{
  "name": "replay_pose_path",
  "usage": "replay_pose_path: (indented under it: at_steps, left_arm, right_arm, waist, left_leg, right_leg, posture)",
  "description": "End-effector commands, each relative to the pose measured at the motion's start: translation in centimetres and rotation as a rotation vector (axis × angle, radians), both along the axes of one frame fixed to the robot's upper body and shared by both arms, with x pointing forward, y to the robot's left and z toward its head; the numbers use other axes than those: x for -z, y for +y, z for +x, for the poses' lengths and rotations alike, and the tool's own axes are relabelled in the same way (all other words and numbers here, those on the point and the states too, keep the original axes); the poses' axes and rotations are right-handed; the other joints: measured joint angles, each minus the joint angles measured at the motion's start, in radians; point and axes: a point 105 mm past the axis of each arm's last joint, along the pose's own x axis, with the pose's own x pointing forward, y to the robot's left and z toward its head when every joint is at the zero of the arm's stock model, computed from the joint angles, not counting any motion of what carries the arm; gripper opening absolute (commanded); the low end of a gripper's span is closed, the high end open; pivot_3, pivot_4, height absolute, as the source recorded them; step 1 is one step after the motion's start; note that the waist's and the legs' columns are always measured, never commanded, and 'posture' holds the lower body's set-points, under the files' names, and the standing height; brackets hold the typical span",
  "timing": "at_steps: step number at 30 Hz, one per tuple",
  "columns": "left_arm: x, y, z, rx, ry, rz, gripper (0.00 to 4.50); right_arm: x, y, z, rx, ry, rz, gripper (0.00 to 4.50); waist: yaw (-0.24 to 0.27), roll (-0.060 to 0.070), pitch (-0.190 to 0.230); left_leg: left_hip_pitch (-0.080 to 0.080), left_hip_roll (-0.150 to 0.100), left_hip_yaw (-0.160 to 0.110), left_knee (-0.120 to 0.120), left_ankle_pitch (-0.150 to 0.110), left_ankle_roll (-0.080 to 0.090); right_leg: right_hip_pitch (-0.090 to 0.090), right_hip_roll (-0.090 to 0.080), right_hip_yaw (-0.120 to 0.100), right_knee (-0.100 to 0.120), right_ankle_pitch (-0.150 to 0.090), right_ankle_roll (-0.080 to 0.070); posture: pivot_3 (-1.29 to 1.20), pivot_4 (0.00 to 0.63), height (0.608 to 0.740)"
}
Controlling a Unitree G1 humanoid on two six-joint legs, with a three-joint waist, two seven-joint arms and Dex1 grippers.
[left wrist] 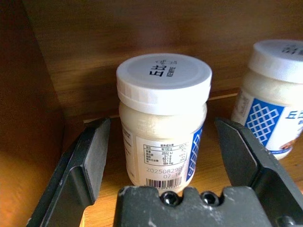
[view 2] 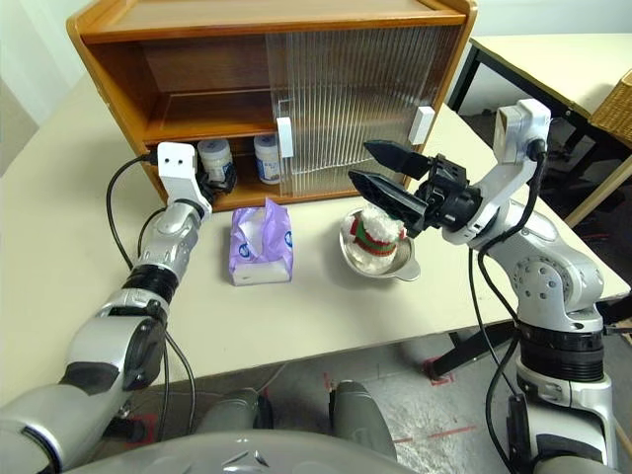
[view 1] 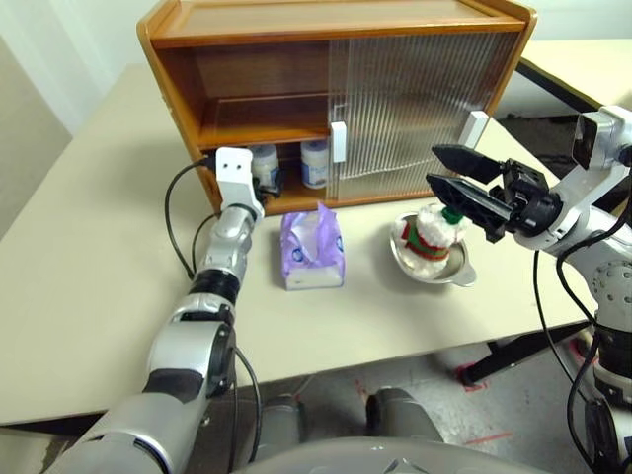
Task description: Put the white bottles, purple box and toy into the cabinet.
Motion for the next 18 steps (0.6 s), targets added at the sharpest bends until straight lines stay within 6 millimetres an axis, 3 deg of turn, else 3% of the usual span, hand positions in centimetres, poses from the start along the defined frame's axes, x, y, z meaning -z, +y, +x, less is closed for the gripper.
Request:
replay_pose_path:
  at_steps: [1,8,13,18]
  left_arm:
    - [-0.2,0.0,-0.6,0.034,0.002,-0.003,4.47]
    - [-1.9,-0.7,-3.2,0.189,-0.014,0.01,4.47]
    - [-4.3,-3.3,-7.3,0.656,-0.051,-0.051,4.47]
    - [-4.7,-2.5,-9.6,0.853,0.001,-0.057,4.47]
  right_arm:
    - [-0.2,0.2,0.1,-0.009,-0.019,-0.01,4.5]
    - [-0.2,0.2,0.2,-0.021,-0.02,-0.014,4.5]
    - [-0.4,0.5,0.5,-0.031,-0.026,-0.014,4.5]
    - [-0.4,0.8,0.5,-0.039,-0.028,-0.012,4.5]
  waist:
    - [0.001,0.0,0.0]
    - [0.0,0.0,0.0]
    - [0.0,0.0,0.0]
    - [0.0,0.001,-0.001]
  left_leg:
    - [0.0,0.0,0.0,0.0,0.0,0.0]
    - [0.0,0.0,0.0,0.0,0.0,0.0]
    - [0.001,0.001,0.0,0.0,0.0,0.0]
    - [0.002,0.001,0.001,0.0,0.0,0.0]
  right_leg:
    - [0.0,0.0,0.0,0.0,0.0,0.0]
    - [0.0,0.0,0.0,0.001,0.001,-0.002]
    - [0.0,0.0,0.0,0.001,0.0,-0.004]
    - [0.0,0.0,-0.001,0.001,-0.001,-0.004]
  posture:
    - [-0.07,0.0,0.74]
    - [-0.05,0.0,0.74]
    - [-0.04,0.0,0.74]
    - [-0.03,0.0,0.74]
